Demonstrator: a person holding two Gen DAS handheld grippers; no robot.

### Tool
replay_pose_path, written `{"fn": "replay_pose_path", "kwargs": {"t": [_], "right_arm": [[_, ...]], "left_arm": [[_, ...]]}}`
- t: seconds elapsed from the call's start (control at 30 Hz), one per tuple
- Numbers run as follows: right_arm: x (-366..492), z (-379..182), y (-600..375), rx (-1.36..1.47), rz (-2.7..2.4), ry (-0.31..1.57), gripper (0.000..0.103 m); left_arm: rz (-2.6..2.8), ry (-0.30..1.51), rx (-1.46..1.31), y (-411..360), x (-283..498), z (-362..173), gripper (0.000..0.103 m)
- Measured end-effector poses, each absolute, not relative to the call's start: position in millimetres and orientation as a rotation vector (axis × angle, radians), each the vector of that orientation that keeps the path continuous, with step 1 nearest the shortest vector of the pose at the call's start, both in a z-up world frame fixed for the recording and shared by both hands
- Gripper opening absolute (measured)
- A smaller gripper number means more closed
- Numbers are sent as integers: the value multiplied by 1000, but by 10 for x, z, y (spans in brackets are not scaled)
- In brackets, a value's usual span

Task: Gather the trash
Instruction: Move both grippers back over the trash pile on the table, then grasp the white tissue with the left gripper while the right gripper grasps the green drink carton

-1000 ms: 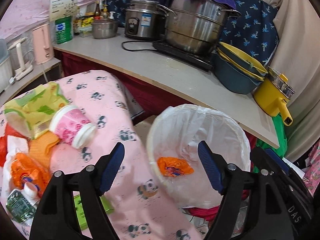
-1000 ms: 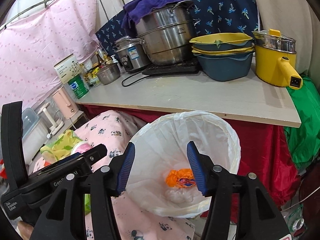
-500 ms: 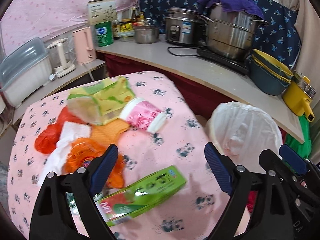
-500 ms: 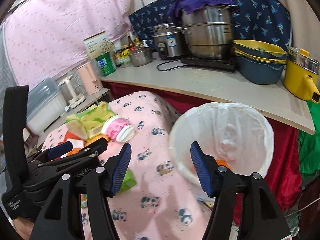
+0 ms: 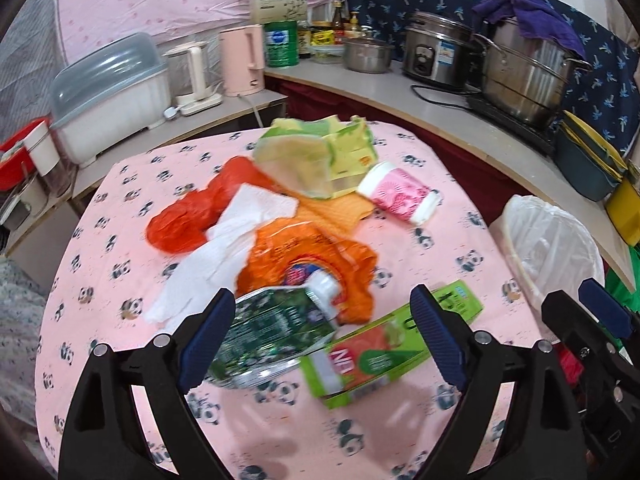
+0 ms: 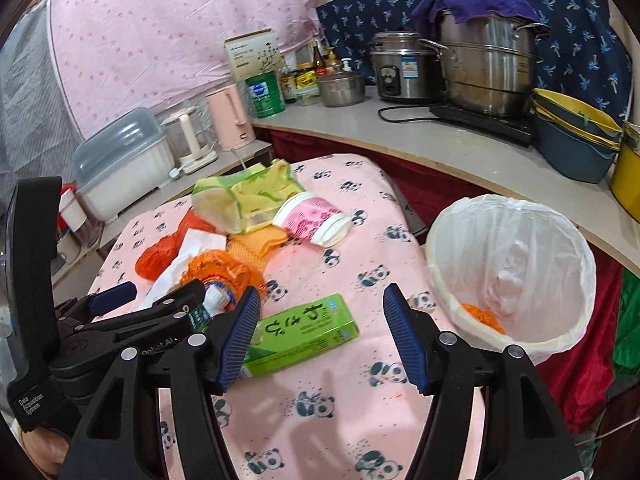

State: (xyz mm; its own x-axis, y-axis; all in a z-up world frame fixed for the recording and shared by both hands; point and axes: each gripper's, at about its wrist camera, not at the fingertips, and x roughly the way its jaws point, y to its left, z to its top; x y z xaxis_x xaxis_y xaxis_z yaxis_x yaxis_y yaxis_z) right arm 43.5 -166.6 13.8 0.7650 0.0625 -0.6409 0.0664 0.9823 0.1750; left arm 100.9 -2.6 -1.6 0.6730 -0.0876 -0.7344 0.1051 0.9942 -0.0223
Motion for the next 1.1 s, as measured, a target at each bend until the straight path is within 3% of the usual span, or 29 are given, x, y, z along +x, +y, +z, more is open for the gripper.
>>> {"fn": "replay_pose_path", "kwargs": {"t": [0.5,0.67,1.1], "right_arm": [[602,-161,-1183,144,75,785,62],[657,-282,-1150,149,69,814,62],[718,-653,-1384,237,28,918,62]], "left_arm": [[-42,886,-7,698,862,-324,85],[-72,897,8,738,883,-414,93],[-178,918,-14,710,1366,-579,93]]}}
